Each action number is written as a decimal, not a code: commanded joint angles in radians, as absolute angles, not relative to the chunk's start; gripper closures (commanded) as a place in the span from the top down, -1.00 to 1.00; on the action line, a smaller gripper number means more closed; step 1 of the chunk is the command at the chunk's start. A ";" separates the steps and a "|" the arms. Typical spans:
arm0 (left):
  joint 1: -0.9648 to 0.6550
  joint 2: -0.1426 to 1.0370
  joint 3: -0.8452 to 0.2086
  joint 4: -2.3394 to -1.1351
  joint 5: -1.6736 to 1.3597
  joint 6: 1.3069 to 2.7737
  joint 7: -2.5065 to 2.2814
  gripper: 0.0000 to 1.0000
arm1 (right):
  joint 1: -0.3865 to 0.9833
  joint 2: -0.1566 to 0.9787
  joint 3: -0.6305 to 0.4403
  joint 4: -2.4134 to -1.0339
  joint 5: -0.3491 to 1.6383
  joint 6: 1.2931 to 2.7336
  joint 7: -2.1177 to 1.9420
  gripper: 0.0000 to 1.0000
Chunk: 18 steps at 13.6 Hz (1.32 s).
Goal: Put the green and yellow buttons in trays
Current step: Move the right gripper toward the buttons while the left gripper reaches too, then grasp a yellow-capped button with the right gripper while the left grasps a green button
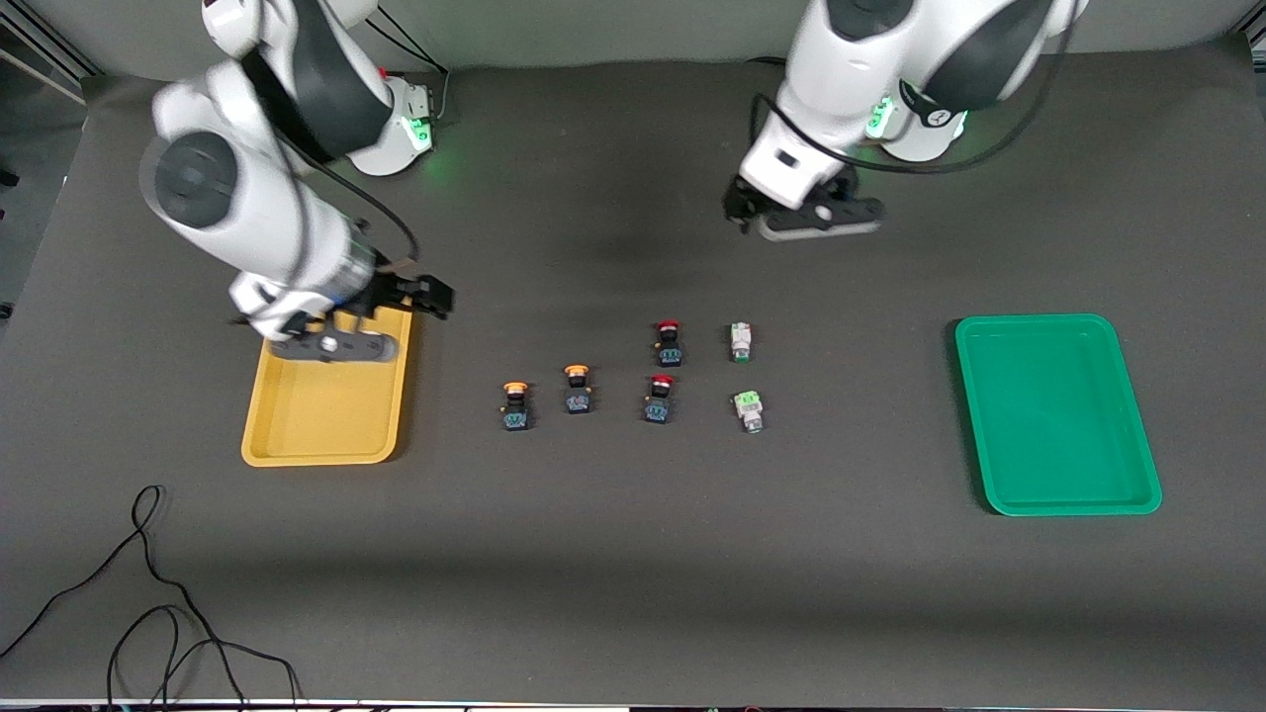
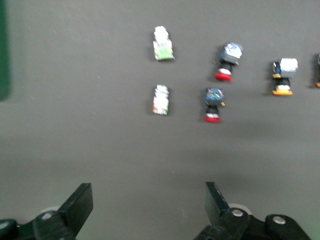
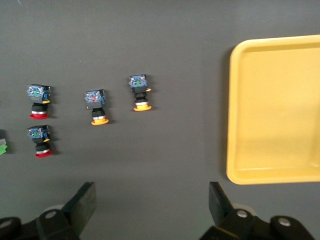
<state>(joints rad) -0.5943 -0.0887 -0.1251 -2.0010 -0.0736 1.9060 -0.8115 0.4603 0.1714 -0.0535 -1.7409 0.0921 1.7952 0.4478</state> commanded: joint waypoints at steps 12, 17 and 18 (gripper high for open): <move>-0.652 0.141 -0.118 -2.164 0.080 2.333 -0.787 1.00 | 0.531 0.615 -0.061 -1.864 0.132 2.446 0.477 0.99; -0.634 0.250 -0.115 -2.266 0.081 2.613 -0.770 1.00 | 0.522 0.623 -0.063 -1.861 0.135 2.453 0.450 -0.63; -0.630 0.285 -0.115 -2.270 0.081 2.656 -0.749 1.00 | 0.522 0.623 -0.066 -1.861 0.135 2.453 0.448 -1.00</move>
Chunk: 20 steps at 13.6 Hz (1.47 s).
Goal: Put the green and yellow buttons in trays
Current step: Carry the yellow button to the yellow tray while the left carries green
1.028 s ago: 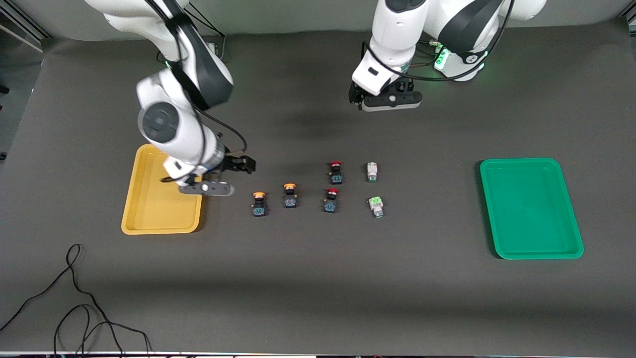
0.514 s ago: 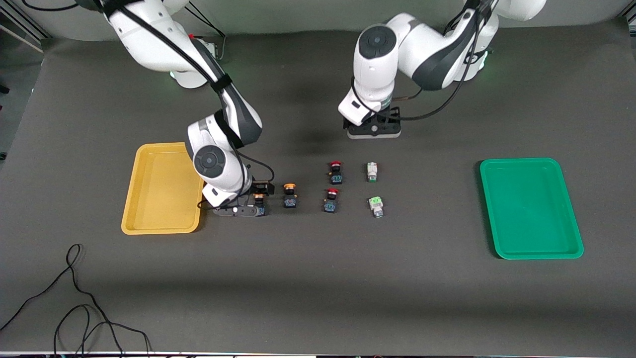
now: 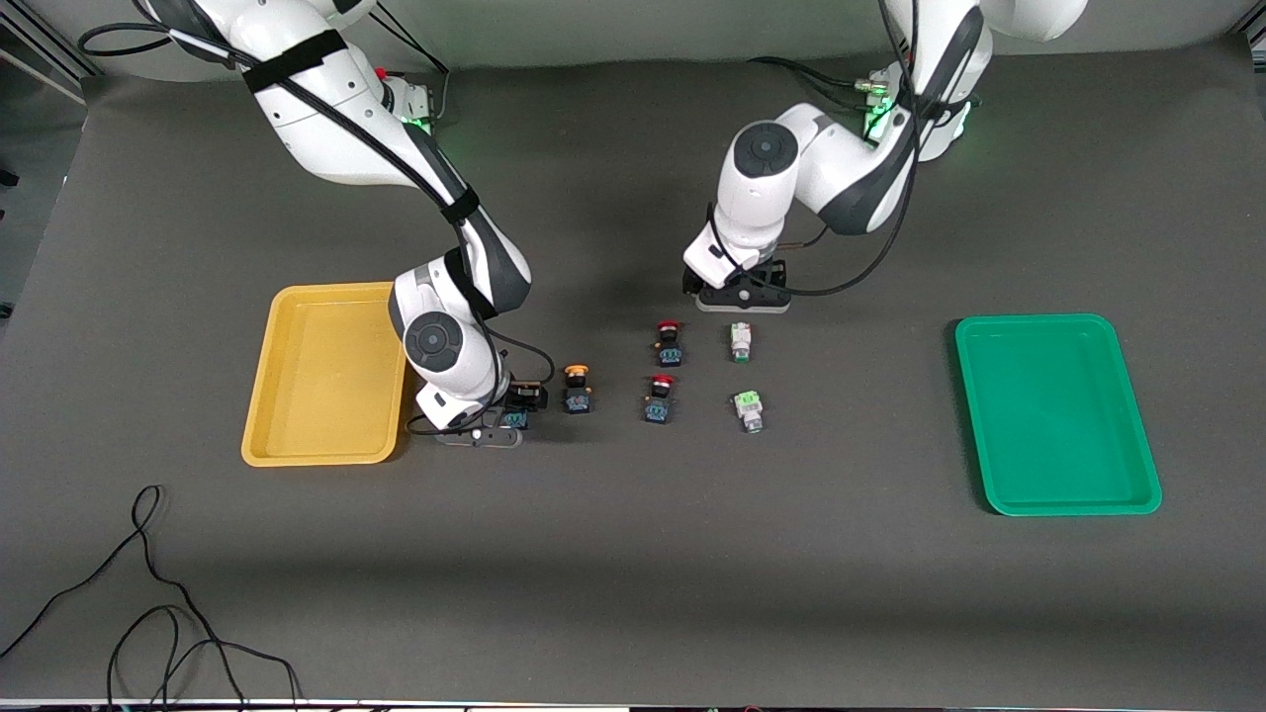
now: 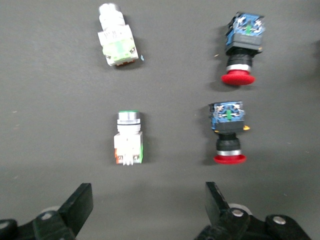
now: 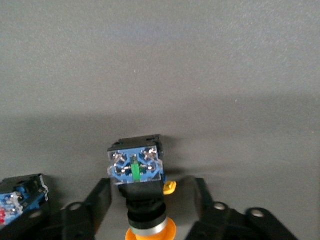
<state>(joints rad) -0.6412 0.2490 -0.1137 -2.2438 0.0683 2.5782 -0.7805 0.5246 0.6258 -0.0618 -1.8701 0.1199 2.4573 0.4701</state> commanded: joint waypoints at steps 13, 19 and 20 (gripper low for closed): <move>-0.589 0.425 -0.110 -2.247 0.081 2.766 -0.747 -0.56 | 0.460 0.187 -0.297 -1.767 0.186 1.700 0.186 -1.00; -0.552 0.381 -0.103 -2.143 0.071 2.615 -0.758 -0.80 | 0.459 0.227 -0.541 -1.856 0.184 1.719 -0.204 -1.00; -0.549 0.350 -0.103 -2.090 0.066 2.506 -0.758 -0.80 | 0.459 0.235 -0.543 -1.899 0.186 1.776 -0.215 -1.00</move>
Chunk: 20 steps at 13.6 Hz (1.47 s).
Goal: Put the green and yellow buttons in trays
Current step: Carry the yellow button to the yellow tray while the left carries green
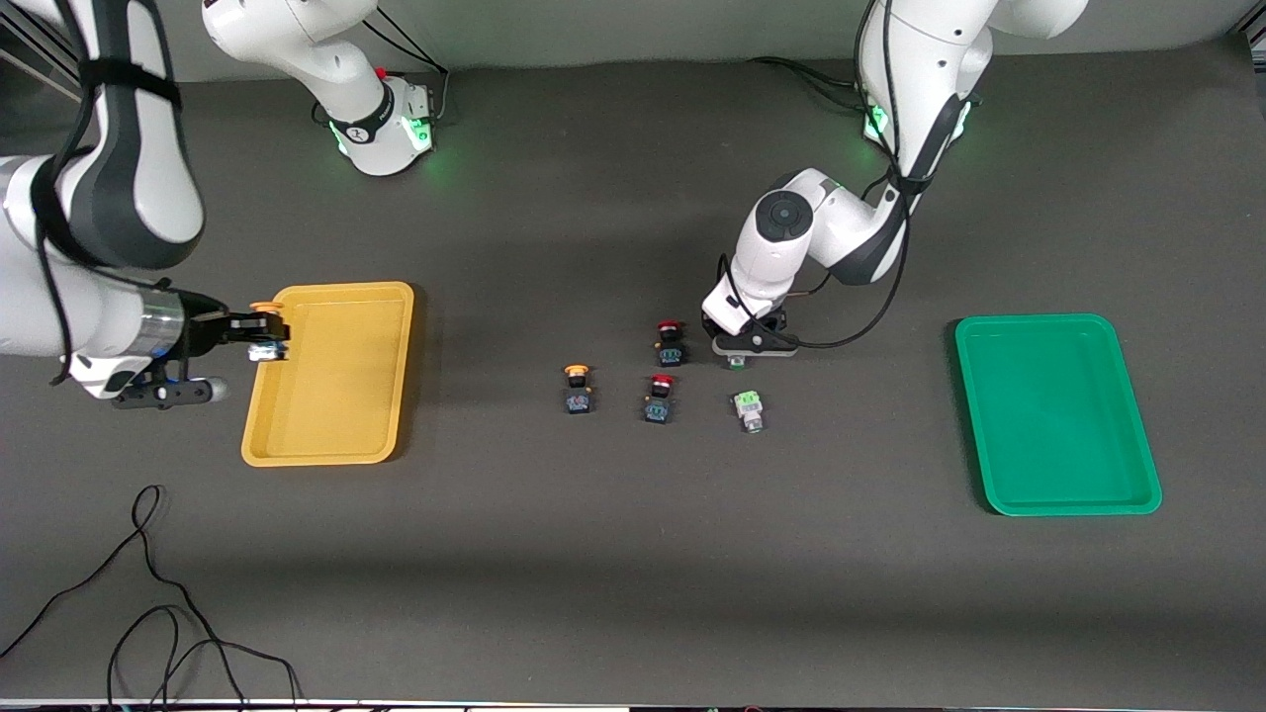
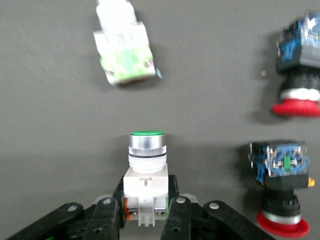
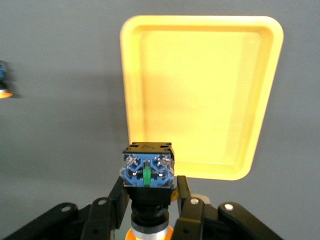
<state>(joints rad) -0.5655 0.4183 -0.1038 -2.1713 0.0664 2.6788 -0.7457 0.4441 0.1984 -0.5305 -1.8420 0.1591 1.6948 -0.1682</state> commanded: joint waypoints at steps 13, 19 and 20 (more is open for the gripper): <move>0.037 0.089 -0.097 -1.898 -0.055 1.829 -0.012 -0.72 | 0.511 0.431 -0.502 -2.177 0.353 2.330 -0.273 -1.00; 0.210 0.143 -0.094 -1.977 -0.008 1.992 0.141 -0.72 | 0.511 0.387 -0.488 -2.164 0.379 2.280 -0.256 1.00; 0.209 0.156 -0.094 -2.021 -0.006 2.078 0.137 -0.72 | 0.511 0.358 -0.489 -2.146 0.380 2.240 -0.252 1.00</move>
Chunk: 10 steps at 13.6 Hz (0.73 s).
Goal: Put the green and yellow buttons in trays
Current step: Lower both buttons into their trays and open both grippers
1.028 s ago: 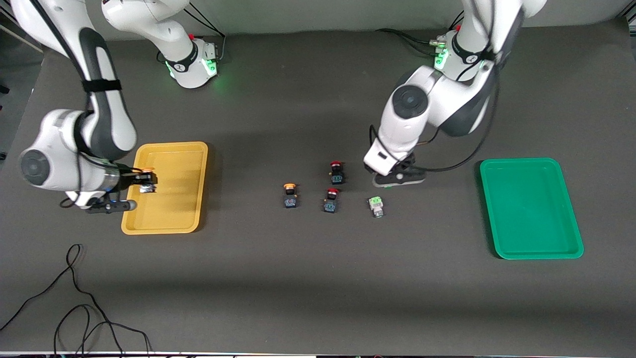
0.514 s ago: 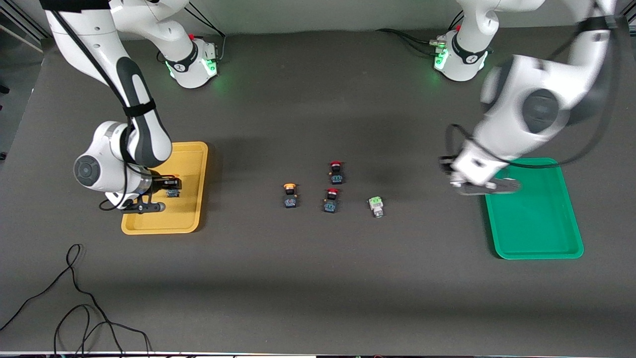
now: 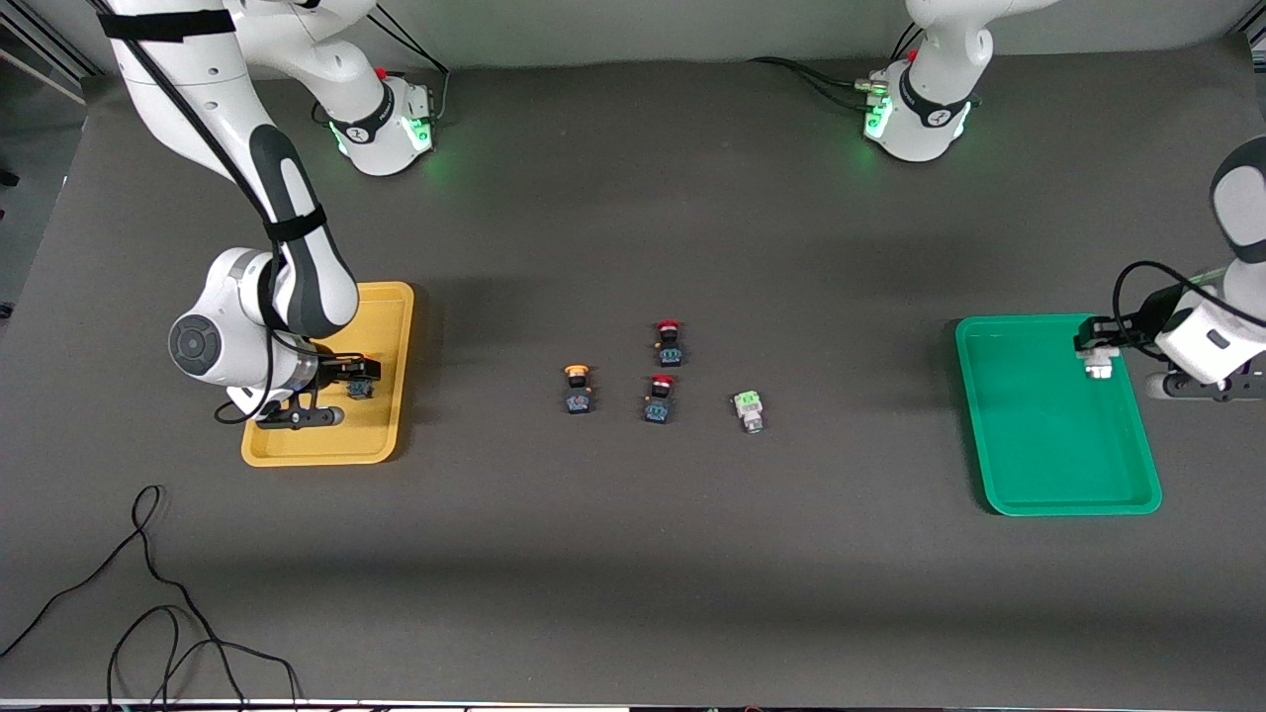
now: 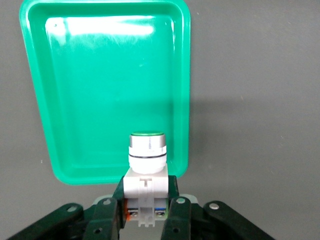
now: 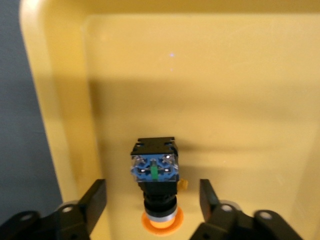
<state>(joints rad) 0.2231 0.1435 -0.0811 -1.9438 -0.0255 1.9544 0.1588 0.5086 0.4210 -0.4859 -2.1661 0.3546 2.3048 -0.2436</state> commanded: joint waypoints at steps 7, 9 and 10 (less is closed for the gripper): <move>0.242 0.418 -0.091 -2.060 0.044 2.390 0.114 -0.54 | 0.601 0.244 -0.486 -1.970 0.379 2.019 -0.019 1.00; 0.239 0.431 -0.086 -2.060 0.044 2.387 0.069 -0.43 | 0.676 0.264 -0.483 -1.919 0.377 2.025 0.127 1.00; 0.239 0.433 -0.086 -2.060 0.044 2.384 0.064 -0.13 | 0.716 0.288 -0.482 -1.889 0.379 2.025 0.185 1.00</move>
